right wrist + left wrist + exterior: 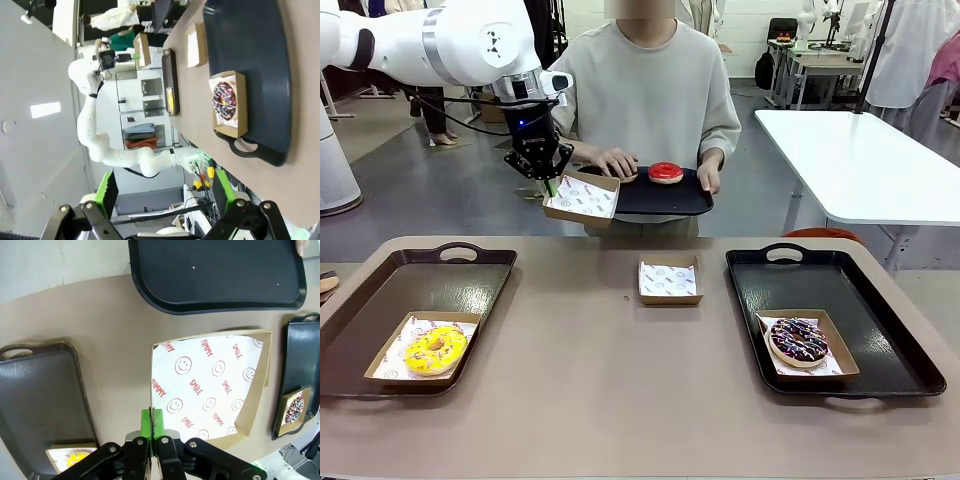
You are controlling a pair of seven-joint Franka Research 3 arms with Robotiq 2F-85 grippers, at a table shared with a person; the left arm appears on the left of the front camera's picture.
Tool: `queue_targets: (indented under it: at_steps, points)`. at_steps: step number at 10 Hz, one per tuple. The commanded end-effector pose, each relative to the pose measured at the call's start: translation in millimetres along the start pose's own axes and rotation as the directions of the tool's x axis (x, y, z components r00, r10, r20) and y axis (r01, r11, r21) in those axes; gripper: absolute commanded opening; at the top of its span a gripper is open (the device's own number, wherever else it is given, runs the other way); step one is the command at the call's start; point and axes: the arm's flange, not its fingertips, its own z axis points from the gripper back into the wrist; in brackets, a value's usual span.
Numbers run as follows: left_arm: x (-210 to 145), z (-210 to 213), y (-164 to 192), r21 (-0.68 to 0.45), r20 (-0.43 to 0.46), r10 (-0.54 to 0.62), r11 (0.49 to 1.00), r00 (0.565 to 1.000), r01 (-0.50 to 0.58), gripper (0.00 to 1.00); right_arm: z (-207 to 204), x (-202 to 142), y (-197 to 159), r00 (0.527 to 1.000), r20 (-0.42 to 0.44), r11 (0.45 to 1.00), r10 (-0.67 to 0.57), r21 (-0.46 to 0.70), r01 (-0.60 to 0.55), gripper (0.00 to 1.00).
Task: Individually package the donuts and arrange them on the tray.
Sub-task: Place the picked Paper togo box on the Handle tray while simultaneously picking up another Paper togo box from the table with the other hand.
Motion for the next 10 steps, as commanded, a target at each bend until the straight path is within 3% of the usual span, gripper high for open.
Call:
queue_targets:
  at_steps: [1, 4, 5, 10]
  points:
    - [-3, 2, 3, -0.006, -0.002, -0.005, 1.0, 1.0, 0.005, 0.0, -5, -1, -3, 0.999, 0.018, 0.999, -0.033, 0.005, 0.033, 1.0]
    - [-3, 2, 3, -0.006, -0.002, -0.005, 1.0, 1.0, 0.005, 0.0, -13, 2, -2, 0.997, 0.029, 0.995, -0.073, -0.072, 0.075, 1.0]
    - [-3, 2, 3, -0.006, -0.002, -0.005, 1.0, 1.0, 0.005, 0.0, -1, 1, -6, 1.0, 0.011, 1.0, -0.028, -0.008, 0.028, 1.0]
    - [-3, 2, 3, -0.006, -0.002, -0.005, 1.0, 1.0, 0.005, 0.0, -1, 1, -6, 1.0, 0.011, 1.0, -0.028, -0.008, 0.028, 1.0]
